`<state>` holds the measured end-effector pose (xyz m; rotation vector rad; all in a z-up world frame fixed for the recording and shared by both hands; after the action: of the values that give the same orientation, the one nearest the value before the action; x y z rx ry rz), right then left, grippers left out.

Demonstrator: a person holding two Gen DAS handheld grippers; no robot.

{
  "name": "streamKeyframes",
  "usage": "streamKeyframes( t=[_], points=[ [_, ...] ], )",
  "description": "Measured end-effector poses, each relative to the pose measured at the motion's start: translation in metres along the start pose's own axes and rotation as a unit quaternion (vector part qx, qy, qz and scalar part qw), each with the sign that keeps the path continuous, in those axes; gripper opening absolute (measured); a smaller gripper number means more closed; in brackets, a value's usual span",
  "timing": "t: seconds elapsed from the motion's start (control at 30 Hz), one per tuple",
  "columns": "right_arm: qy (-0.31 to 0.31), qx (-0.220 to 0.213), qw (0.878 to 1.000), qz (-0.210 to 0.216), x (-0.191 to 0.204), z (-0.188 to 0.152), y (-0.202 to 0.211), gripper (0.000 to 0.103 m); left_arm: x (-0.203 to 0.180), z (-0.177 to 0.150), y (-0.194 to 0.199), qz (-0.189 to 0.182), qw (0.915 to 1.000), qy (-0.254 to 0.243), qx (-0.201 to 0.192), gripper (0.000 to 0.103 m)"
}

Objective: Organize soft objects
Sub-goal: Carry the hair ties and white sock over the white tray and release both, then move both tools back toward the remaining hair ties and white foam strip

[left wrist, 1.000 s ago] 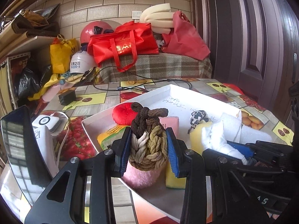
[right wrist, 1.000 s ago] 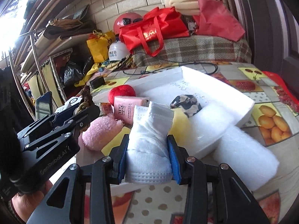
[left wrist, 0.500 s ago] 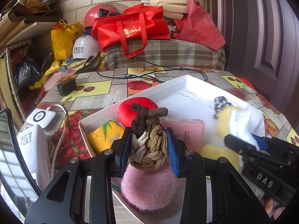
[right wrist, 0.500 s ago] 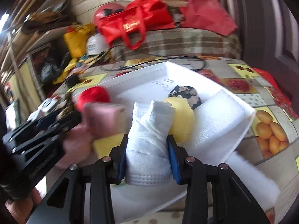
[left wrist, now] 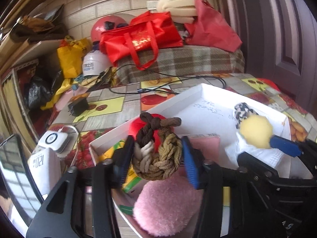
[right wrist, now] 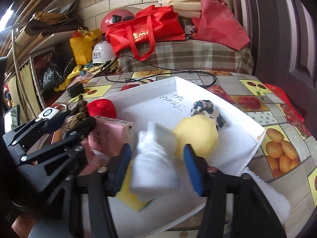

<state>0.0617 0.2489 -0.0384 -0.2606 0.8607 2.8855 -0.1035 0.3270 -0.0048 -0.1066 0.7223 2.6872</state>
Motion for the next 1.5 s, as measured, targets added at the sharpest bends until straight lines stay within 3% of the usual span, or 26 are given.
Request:
streamKeyframes(
  t=[0.07,0.1,0.27,0.73,0.9,1.0,1.17,1.23,1.3,1.4,1.5],
  points=[
    [-0.026,0.002,1.000,0.006,-0.010,-0.003,-0.002,0.089,0.010,0.003,0.003,0.010,0.9995,0.028,-0.011,0.097],
    [-0.036,-0.002,0.999,0.009,-0.013,-0.004,-0.001,0.091,0.013,0.004,0.004,0.011,0.9992,0.037,-0.015,0.101],
    [-0.035,-0.014,0.999,-0.004,-0.011,-0.002,0.005,0.103,0.017,0.005,0.011,0.010,0.9983,0.046,-0.034,0.101],
    [0.007,-0.078,0.996,-0.038,0.001,0.001,0.036,0.103,0.021,0.005,0.040,-0.001,0.9933,0.055,-0.102,0.101],
    [0.025,-0.123,0.987,-0.102,0.005,-0.007,0.068,0.103,0.029,-0.001,0.059,-0.008,0.9896,0.080,-0.119,0.101],
    [0.027,-0.154,0.981,-0.114,0.004,-0.015,0.092,0.103,0.039,-0.006,0.074,-0.014,0.9864,0.108,-0.123,0.101],
    [0.011,-0.189,0.972,-0.140,-0.009,-0.029,0.141,0.103,0.047,-0.011,0.107,-0.044,0.9756,0.156,-0.148,0.101],
    [-0.003,-0.203,0.968,-0.147,-0.020,-0.038,0.159,0.103,0.042,-0.015,0.125,-0.048,0.9700,0.158,-0.179,0.101],
    [-0.020,-0.210,0.964,-0.163,-0.038,-0.044,0.172,0.103,0.031,-0.019,0.138,-0.074,0.9676,0.143,-0.195,0.103],
    [-0.022,-0.193,0.967,-0.163,-0.077,-0.052,0.172,0.103,-0.001,-0.030,0.142,-0.135,0.9756,0.078,-0.155,0.103],
    [-0.011,-0.148,0.982,-0.118,-0.109,-0.063,0.155,0.103,-0.039,-0.050,0.137,-0.191,0.9776,0.018,-0.087,0.103]
  ],
)
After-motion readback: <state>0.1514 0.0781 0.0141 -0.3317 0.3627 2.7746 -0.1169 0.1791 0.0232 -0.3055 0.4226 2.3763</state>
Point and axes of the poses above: each gripper's, at about its wrist camera, not at the fingertips, and y roughly against the way its jaws point, x to its left, z to its top, the point moved 4 cm from there along -y, roughly the way its jaws point, and after that the axes turned 15 degrees about y, right-handed, at the moved point
